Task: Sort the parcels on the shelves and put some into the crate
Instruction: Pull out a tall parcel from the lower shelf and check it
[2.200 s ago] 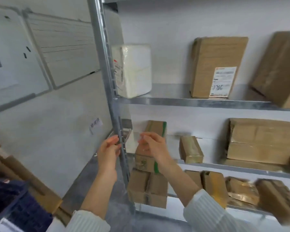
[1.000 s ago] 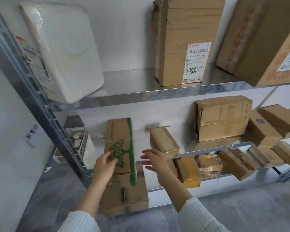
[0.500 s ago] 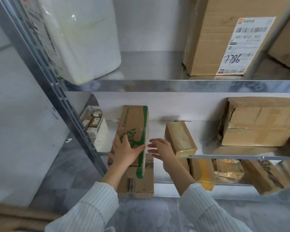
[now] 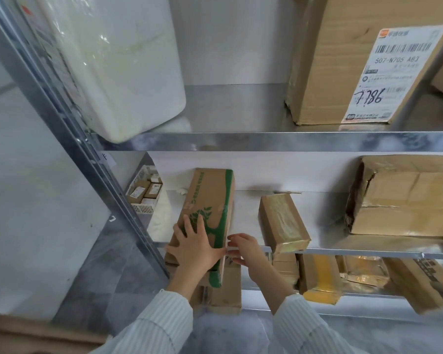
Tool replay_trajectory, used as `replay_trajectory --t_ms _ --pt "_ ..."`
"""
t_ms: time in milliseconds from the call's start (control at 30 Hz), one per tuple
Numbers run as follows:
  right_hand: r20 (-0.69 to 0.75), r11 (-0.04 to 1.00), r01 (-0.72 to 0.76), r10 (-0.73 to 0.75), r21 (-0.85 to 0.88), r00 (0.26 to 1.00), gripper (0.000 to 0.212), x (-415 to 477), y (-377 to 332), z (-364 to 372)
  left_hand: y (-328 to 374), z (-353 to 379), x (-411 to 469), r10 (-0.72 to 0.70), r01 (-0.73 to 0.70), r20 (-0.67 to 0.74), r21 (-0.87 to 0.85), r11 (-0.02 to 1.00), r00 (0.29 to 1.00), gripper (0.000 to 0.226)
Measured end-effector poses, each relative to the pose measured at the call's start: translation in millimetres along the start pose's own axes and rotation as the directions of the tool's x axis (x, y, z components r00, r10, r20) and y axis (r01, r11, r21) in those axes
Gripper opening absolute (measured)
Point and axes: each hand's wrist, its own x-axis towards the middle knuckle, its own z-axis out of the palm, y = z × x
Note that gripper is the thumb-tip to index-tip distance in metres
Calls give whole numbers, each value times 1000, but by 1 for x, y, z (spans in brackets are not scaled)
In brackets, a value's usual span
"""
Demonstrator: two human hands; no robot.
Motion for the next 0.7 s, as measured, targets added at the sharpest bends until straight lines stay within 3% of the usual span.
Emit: replay_trajectory --t_ms 333,467,600,700 --pt "1 999 -24 24 -46 1000 24 11 15 30 -39 3 6 69 -75 -89 -67 995 994 109" --pt "-69 999 -20 17 -43 997 28 13 18 36 -56 3 12 96 -108 -101 -121 987 990 104" --pt "-114 998 -57 57 6 992 34 20 19 38 -65 -4 14 143 -167 -104 -279 946 984 95" --pt "-117 992 -84 95 90 989 44 21 18 38 -74 -1 24 166 -155 -25 -520 840 986 92"
